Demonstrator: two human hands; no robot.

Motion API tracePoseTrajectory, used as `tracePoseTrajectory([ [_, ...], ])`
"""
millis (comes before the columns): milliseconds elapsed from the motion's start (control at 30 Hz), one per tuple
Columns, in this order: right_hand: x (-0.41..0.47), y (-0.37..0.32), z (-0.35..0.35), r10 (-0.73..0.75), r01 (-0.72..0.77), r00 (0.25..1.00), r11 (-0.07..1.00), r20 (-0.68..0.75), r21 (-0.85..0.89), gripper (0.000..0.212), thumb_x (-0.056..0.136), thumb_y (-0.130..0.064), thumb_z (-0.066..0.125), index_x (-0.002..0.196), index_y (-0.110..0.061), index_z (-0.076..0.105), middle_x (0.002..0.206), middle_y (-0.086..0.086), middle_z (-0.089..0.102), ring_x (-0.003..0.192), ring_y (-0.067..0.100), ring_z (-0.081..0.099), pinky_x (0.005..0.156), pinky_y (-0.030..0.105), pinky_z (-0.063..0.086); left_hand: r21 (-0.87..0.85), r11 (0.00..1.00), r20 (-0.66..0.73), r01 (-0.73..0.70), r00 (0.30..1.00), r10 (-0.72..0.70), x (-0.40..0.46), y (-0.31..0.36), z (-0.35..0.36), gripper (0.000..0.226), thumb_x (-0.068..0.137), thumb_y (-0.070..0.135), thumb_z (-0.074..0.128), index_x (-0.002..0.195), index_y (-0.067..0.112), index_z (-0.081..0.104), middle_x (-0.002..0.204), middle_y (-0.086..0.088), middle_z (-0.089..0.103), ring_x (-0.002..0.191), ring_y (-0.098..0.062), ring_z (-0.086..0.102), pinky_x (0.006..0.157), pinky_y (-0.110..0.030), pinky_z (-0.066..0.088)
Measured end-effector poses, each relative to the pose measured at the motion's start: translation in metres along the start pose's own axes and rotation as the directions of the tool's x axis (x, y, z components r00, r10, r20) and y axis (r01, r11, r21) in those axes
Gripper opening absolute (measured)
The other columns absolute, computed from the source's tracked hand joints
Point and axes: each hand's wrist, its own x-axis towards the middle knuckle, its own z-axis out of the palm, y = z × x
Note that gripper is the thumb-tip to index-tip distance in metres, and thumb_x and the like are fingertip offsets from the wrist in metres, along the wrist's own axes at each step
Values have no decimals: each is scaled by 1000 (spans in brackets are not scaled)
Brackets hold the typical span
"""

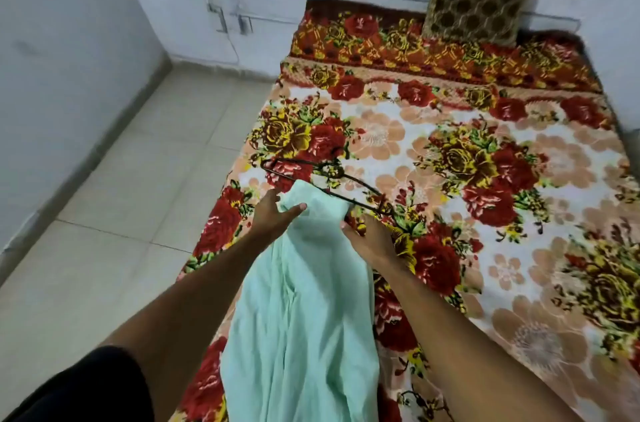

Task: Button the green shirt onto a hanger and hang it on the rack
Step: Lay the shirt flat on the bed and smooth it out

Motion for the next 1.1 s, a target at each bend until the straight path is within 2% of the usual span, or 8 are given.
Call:
tracePoseTrajectory([
  [133,40,6,20,11,-11,1000,996,-6,83,40,94,-50,66,118,-17,66,110,1,70,104,26,67,74,28,47,62,993,2,96,995,-97,50,-31,24,82,76,59,78,138,11,53,132,-10,63,120,-31,60,100,-47,52],
  [267,84,27,62,115,-113,993,985,-8,127,54,89,-53,69,121,-11,59,113,2,65,103,25,63,85,33,49,122,979,50,163,984,-170,115,-98,69,105,54,79,70,137,18,49,123,-7,67,115,-32,63,99,-52,51],
  [367,100,33,88,186,-174,982,959,-35,223,64,78,-53,77,126,-16,57,118,1,64,105,25,64,93,43,54,114,977,58,181,980,-188,108,-84,64,70,74,50,80,127,9,58,114,-6,66,106,-29,63,91,-42,55],
  [467,104,31,97,250,-204,966,898,-69,390,56,77,-30,85,125,-18,60,114,1,70,100,25,69,90,44,59,47,989,95,141,985,-145,101,-74,59,26,86,21,75,104,2,71,91,-9,67,83,-25,63,59,-26,48],
  [567,93,33,99,244,-208,969,887,-36,412,39,82,-22,83,117,-15,69,108,4,75,96,25,72,83,39,61,-62,995,110,76,992,-69,86,-79,51,18,87,15,71,97,2,65,90,-16,66,80,-25,61,63,-33,51],
  [800,38,-2,26,-41,71,995,933,-90,353,29,97,-34,69,100,-5,74,91,19,75,84,35,72,71,38,56,-225,967,121,-119,981,149,33,-50,6,26,95,21,65,113,4,56,113,-21,64,103,-37,64,89,-55,54],
  [967,-22,-55,-54,-185,231,964,939,-190,255,40,99,-34,67,66,-12,60,51,-1,37,42,5,32,51,29,27,-247,918,95,-311,935,343,-25,14,-41,23,100,28,63,110,8,59,104,-17,67,93,-26,67,78,-38,56],
  [1100,-81,-127,-117,-289,333,930,924,-229,187,33,97,-34,68,71,-15,65,53,5,48,43,9,41,50,27,30,-218,860,48,-462,875,482,-67,86,-100,10,102,22,62,100,14,67,85,7,67,74,-2,61,66,-24,49],
])
